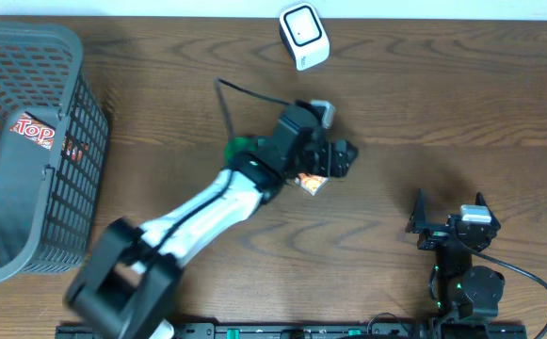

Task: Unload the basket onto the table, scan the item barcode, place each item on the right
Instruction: 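Carry the wet-wipe pack forward and drop it beside the jar, then withdraw the left gripper back toward the basket, then lower the left gripper into the basket over the TOP chocolate bar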

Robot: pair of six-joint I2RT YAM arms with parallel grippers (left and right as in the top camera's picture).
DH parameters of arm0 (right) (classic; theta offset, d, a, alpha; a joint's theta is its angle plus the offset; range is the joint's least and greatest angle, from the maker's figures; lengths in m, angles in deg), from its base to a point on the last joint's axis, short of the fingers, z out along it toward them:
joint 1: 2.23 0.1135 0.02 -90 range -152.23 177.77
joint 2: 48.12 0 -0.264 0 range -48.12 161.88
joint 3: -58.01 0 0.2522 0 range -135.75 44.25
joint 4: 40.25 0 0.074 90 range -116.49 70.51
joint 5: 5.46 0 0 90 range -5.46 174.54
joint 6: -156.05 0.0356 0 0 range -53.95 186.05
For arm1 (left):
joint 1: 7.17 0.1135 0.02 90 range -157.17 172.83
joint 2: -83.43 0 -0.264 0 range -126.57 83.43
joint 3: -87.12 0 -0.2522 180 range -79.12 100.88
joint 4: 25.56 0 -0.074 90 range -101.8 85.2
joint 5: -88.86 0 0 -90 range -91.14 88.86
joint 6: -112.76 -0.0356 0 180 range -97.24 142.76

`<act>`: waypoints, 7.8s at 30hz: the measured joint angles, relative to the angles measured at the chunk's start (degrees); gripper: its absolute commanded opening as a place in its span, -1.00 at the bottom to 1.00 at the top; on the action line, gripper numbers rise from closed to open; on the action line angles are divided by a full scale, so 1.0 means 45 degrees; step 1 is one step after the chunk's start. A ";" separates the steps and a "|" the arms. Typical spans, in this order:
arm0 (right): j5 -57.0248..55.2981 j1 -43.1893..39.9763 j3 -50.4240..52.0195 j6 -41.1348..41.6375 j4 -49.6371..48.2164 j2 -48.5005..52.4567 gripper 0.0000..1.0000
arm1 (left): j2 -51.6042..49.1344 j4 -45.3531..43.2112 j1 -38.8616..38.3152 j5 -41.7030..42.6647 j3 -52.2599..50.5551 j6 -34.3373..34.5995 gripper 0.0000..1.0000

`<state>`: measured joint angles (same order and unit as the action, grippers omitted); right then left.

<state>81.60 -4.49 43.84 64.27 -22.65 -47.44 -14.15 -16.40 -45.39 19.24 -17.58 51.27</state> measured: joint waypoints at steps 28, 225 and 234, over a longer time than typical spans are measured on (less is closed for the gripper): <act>0.0000 -0.0005 0.0000 0.0000 0.0000 0.0000 0.98 | 0.9253 0.3755 0.6008 -0.0617 0.0000 -0.4070 0.96; 0.0010 0.0000 0.0000 -0.0005 0.0005 -0.0010 0.98 | -0.4561 0.6751 1.5781 -0.6547 0.4566 -0.0457 0.95; 0.0005 0.0000 0.0000 -0.0005 0.0000 -0.0010 0.98 | -0.3254 0.7140 1.5781 -0.6130 0.4231 -0.0797 0.95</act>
<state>81.63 -4.49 43.84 64.25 -22.65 -47.48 -28.79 15.73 25.62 -8.34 1.46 47.69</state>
